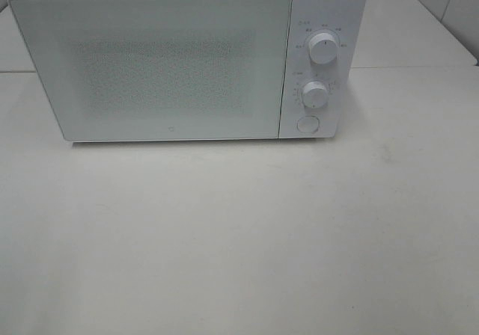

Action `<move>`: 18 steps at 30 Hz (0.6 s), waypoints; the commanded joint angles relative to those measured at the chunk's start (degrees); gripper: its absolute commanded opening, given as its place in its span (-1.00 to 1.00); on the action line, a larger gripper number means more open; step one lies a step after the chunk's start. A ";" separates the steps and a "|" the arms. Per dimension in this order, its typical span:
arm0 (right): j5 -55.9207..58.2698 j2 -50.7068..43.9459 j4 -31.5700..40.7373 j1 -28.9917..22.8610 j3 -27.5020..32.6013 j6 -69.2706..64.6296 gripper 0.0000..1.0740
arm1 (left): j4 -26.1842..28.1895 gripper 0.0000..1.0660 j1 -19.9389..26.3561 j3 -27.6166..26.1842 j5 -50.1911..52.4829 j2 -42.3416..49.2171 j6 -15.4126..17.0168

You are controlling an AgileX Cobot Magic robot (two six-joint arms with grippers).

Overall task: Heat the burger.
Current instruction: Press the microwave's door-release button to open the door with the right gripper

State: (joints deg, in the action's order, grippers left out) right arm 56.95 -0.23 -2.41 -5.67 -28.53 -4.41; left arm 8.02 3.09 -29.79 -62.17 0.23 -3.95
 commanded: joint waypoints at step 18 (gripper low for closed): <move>-15.13 16.21 0.17 0.29 -1.32 0.63 0.42 | 0.29 0.87 0.11 0.06 0.63 1.03 0.29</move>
State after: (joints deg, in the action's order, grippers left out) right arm 43.89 15.70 -2.29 -5.67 -29.79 -4.35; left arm 8.02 3.09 -29.79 -62.17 0.23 -3.95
